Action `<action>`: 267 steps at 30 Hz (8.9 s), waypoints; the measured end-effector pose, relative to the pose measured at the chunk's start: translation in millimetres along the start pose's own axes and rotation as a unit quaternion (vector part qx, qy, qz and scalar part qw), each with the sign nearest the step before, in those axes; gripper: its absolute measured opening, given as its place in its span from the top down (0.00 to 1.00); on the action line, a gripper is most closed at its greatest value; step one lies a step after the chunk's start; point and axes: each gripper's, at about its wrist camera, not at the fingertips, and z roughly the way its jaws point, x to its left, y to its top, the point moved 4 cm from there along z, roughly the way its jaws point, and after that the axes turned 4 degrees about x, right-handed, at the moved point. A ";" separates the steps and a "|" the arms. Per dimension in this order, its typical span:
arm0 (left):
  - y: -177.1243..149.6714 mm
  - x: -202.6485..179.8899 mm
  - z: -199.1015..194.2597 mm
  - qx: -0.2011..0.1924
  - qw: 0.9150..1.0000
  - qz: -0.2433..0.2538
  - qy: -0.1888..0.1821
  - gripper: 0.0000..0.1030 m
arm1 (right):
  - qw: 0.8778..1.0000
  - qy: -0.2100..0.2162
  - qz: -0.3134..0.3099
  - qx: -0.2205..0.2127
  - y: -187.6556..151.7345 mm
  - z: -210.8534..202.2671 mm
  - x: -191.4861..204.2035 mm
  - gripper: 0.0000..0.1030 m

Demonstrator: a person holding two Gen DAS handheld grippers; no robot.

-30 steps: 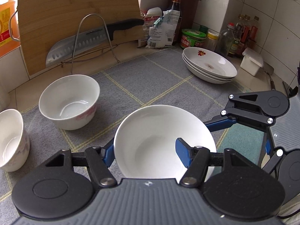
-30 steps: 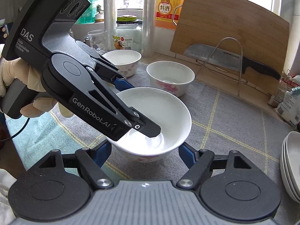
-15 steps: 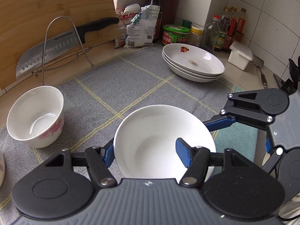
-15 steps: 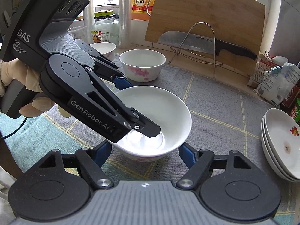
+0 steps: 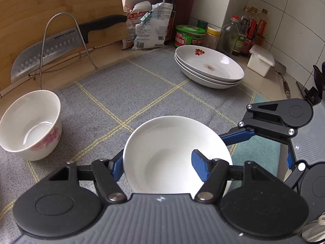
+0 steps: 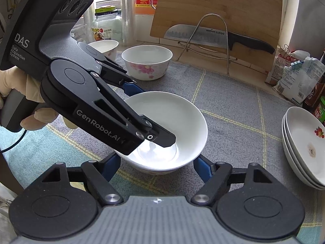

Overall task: Organize plates and bowls
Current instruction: 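Lower the bowl onto the towel and open both tools, then move both tools to a second pink-flowered bowl and grip its rim, then lift the second bowl with both tools and carry it to the placed bowl, then lower the second bowl into the placed bowl with both tools, then open both tools and release the bowl onto the bowl stack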

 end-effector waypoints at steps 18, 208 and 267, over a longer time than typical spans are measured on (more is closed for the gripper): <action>-17.5 15.7 -55.0 -0.079 0.985 -0.017 0.153 0.06 | 1.000 0.001 0.004 -0.026 9.3 -8.0 2.4 0.00; 25.5 -15.4 -33.7 -0.010 0.999 0.040 0.015 0.46 | 1.000 0.003 0.002 0.024 15.7 -11.4 5.8 0.20; 19.6 -12.6 -33.2 -0.029 0.998 0.046 0.022 0.24 | 1.000 0.007 -0.019 0.009 21.5 -13.6 11.2 0.01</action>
